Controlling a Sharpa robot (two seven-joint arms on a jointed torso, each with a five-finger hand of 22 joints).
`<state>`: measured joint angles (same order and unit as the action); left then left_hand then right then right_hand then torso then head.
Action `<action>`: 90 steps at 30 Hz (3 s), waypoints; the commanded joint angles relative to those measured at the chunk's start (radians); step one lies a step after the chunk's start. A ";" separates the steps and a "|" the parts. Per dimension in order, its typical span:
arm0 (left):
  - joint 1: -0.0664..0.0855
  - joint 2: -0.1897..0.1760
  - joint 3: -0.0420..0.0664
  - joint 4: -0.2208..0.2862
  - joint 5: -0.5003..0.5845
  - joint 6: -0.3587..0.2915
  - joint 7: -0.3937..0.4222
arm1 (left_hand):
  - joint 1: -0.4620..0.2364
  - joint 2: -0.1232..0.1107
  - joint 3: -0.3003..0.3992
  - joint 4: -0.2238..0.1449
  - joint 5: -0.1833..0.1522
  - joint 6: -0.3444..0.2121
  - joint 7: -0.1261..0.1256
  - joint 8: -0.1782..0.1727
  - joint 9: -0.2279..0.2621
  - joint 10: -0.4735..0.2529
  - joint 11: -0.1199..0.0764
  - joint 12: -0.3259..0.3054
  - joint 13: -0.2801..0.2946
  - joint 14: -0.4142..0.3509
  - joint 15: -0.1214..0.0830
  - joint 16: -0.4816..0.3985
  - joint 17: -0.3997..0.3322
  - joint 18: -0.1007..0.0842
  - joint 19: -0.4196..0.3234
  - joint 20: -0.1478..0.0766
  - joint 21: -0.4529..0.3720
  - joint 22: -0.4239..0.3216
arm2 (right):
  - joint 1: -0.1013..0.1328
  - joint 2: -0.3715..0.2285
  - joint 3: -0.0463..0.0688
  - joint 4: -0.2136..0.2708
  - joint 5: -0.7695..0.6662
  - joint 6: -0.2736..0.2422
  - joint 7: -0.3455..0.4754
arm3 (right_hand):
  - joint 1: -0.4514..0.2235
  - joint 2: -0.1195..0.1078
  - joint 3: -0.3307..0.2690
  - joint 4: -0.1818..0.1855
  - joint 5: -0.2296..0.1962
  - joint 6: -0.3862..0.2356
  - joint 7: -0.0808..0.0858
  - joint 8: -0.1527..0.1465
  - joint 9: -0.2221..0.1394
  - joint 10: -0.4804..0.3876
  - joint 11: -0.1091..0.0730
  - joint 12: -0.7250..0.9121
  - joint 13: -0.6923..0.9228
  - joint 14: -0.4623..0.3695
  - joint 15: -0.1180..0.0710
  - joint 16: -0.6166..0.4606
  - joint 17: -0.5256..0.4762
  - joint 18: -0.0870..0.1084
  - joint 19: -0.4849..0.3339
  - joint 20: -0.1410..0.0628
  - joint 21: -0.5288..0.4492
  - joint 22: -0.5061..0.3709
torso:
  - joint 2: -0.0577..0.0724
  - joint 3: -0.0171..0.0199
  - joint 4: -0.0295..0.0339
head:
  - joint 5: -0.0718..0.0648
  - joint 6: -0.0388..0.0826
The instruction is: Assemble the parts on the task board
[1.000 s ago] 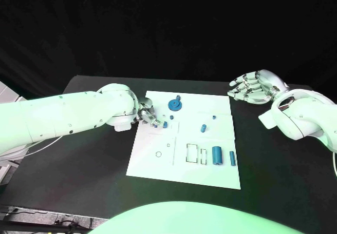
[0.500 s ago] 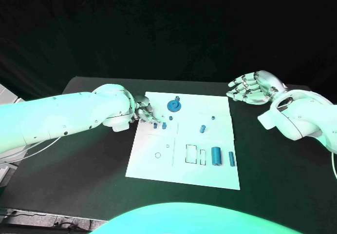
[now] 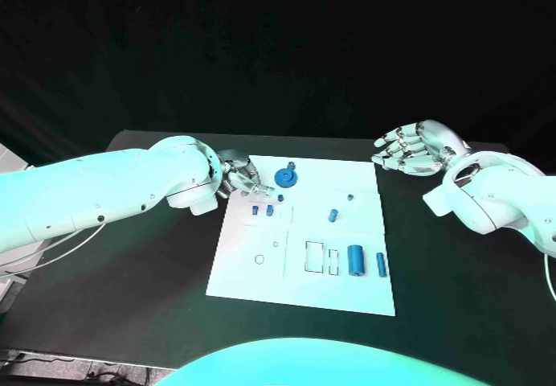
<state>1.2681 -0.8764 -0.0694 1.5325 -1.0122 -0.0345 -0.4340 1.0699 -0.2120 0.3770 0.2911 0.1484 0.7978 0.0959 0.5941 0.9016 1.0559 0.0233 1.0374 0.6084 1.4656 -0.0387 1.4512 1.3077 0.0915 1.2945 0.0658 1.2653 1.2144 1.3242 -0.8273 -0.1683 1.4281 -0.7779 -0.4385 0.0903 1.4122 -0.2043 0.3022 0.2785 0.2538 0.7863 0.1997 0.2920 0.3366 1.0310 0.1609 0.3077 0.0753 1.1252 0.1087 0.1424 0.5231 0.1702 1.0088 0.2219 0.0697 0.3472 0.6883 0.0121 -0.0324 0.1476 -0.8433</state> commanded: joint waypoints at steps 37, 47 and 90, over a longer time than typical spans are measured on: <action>-0.036 0.121 -0.066 -0.098 -0.514 -0.158 0.351 | 0.430 -0.061 0.066 -0.008 -0.004 0.031 0.036 -0.181 -0.476 -0.241 0.088 -0.376 -0.408 -0.270 0.083 -0.201 -0.399 0.088 -0.313 0.081 -0.434 -0.360 | -0.006 -0.001 0.000 -0.003 0.003 0.010 0.017 | 0.006 0.002 -0.003 -0.001 0.005 0.004 0.028 -0.006 -0.002 0.006 -0.002 -0.009 -0.005 -0.003 0.001 -0.008 -0.004 0.012 -0.005 0.001 -0.002 -0.006 | 0.002 0.0006 -0.0002 | -0.013 0.026; -0.036 0.138 -0.066 -0.110 -0.517 -0.159 0.337 | 0.438 -0.059 0.092 -0.014 -0.004 0.058 0.043 -0.212 -0.495 -0.206 0.087 -0.417 -0.431 -0.253 0.082 -0.175 -0.389 0.083 -0.290 0.080 -0.393 -0.320 | -0.006 0.000 0.000 -0.003 0.003 0.010 0.016 | 0.008 0.002 -0.002 -0.002 0.005 0.004 0.029 -0.006 -0.003 0.007 -0.002 -0.010 -0.006 -0.002 0.001 -0.009 -0.005 0.013 -0.005 0.001 -0.002 -0.008 | 0.002 0.0009 -0.0006 | -0.017 0.025; -0.037 0.167 -0.066 -0.144 -0.489 -0.123 0.316 | 0.431 -0.062 0.173 -0.046 -0.015 0.099 0.044 -0.257 -0.511 -0.146 0.081 -0.481 -0.453 -0.203 0.075 -0.109 -0.334 0.066 -0.240 0.072 -0.289 -0.220 | -0.006 0.001 0.000 0.001 0.002 0.014 0.016 | 0.007 0.003 -0.002 -0.002 0.005 0.005 0.029 -0.006 -0.003 0.009 -0.002 -0.011 -0.007 -0.001 0.001 -0.009 -0.006 0.013 -0.004 0.001 -0.001 -0.011 | 0.001 0.0011 0.0007 | -0.022 0.014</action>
<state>1.2319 -0.7115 -0.1358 1.3880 -1.5116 -0.1723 -0.1270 1.5089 -0.2703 0.5453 0.2455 0.1394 0.8957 0.1391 0.3422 0.3916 0.9063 0.1020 0.5607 0.1563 1.2562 0.0377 1.3360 0.9725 0.1698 1.0474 0.1397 0.9714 0.9931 1.3185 -0.8265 -0.1688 1.4274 -0.7734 -0.4381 0.0951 1.4122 -0.2043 0.3022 0.2785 0.2537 0.7862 0.1997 0.2920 0.3350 1.0310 0.1609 0.3018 0.0695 1.1252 0.1087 0.1385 0.5180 0.1703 1.0089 0.2219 0.0697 0.3376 0.6900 0.0128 -0.0322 0.1263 -0.8283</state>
